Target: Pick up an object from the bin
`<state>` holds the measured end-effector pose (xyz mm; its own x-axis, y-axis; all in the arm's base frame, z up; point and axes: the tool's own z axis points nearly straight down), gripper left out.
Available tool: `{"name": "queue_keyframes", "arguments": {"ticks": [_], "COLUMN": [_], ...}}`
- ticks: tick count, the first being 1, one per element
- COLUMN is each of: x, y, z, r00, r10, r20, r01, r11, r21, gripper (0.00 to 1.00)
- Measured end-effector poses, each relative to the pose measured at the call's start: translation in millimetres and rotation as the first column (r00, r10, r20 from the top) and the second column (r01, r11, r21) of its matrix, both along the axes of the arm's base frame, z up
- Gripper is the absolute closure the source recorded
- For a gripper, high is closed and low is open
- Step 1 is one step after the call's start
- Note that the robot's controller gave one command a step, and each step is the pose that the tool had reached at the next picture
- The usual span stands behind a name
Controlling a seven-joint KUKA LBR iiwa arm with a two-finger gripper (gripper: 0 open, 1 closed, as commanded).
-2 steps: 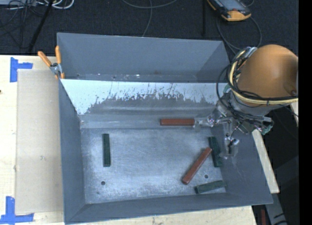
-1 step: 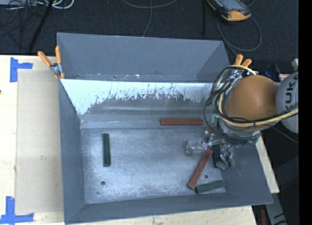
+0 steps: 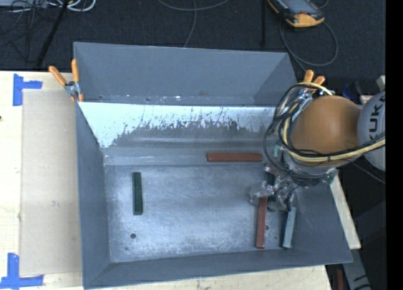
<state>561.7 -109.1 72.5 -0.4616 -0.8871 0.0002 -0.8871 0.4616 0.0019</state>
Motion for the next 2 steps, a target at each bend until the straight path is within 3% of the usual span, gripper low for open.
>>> {"name": "queue_keyframes", "arguments": {"ticks": [1,2], "x": [-15.0,-16.1], "y": [9.0,42.8], "z": [104.6,230.8], "r00": [0.732,0.629], "r10": [0.682,0.778], "r20": [0.004,0.006], "r01": [-0.682,-0.778], "r11": [0.732,0.629], "r21": [0.001,-0.002], "gripper": [1.0,1.0]}}
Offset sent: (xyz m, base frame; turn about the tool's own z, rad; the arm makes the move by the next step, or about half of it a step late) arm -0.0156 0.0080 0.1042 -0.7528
